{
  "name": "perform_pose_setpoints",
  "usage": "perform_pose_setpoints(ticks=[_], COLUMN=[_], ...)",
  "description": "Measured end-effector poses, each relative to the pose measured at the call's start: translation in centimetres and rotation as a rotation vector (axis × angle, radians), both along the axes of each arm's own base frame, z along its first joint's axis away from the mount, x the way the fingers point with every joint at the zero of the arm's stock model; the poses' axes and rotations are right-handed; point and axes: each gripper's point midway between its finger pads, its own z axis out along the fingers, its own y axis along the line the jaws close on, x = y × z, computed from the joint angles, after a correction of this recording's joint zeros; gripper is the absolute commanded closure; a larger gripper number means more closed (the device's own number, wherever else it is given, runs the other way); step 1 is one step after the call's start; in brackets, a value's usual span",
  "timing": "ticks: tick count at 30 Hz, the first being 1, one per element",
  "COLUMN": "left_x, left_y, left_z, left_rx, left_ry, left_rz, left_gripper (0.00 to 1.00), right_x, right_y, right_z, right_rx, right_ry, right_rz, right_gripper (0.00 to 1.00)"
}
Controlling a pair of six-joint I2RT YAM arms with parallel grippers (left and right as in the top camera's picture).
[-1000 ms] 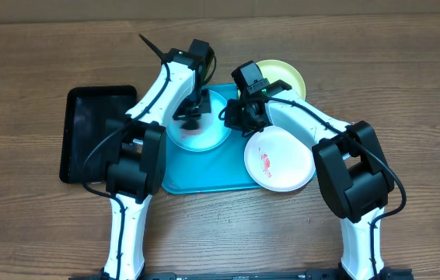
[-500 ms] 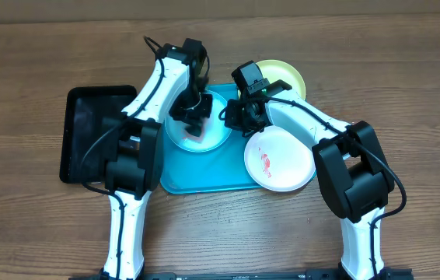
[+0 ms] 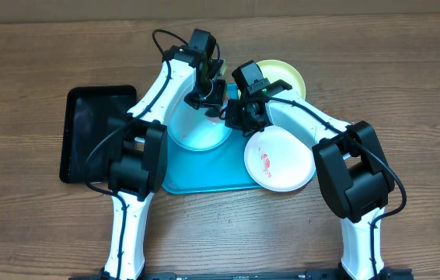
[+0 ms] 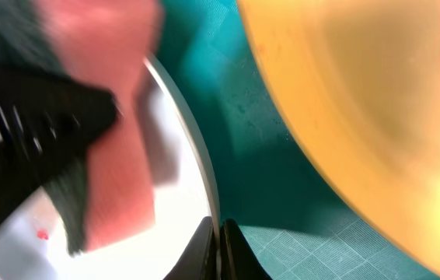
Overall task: Clean dirty plates on tray and stack at the side
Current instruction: 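Scrub the white plate with the sponge in the left gripper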
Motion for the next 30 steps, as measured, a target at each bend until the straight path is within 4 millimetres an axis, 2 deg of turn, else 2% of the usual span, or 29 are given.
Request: perform_pose_setpoints(ticks=[3, 6, 8, 10, 14, 17, 20, 23, 25, 27, 30], left_x=[-0.2, -1.3, -2.0, -2.7, -4.2, -6.7, -7.6, -6.6, -5.3, -4.1, -3.1], left_y=[2.9, 6.3, 8.1, 8.9, 7.7, 5.0, 2.8, 1.2, 0.8, 1.3, 3.6], left_z=[-0.6, -0.6, -0.5, -0.4, -0.7, -0.6, -0.3, -0.2, -0.3, -0.5, -0.8], left_rx=[0.166, 0.35, 0.439, 0.485, 0.421, 0.235, 0.099, 0.022, 0.023, 0.062, 0.205], left_ry=[0.008, 0.031, 0.044, 0.063, 0.141, 0.248, 0.264, 0.21, 0.161, 0.129, 0.109], left_rz=[0.137, 0.241, 0.264, 0.254, 0.086, -0.126, -0.232, -0.267, -0.238, -0.176, 0.001], left_gripper=[0.96, 0.96, 0.96, 0.96, 0.96, 0.96, 0.96, 0.96, 0.96, 0.96, 0.96], right_x=[0.0, -0.1, -0.2, -0.1, -0.1, -0.2, -0.2, -0.2, -0.2, -0.2, -0.2], right_y=[0.0, 0.1, 0.1, 0.1, 0.1, 0.1, 0.1, 0.1, 0.1, 0.1, 0.1], right_z=[0.0, 0.0, 0.0, 0.0, 0.0, 0.0, 0.0, 0.0, 0.0, 0.0, 0.0], right_rx=[0.0, 0.0, -0.001, -0.001, 0.0, 0.0, 0.0, -0.001, -0.001, -0.001, -0.002], right_ry=[0.0, 0.002, 0.003, 0.003, 0.003, 0.003, 0.003, 0.005, 0.005, 0.005, 0.005], right_rz=[0.001, 0.003, 0.004, 0.004, 0.004, 0.004, 0.004, 0.003, 0.004, 0.004, 0.004], right_gripper=[0.96, 0.96, 0.96, 0.96, 0.96, 0.96, 0.96, 0.96, 0.96, 0.96, 0.96])
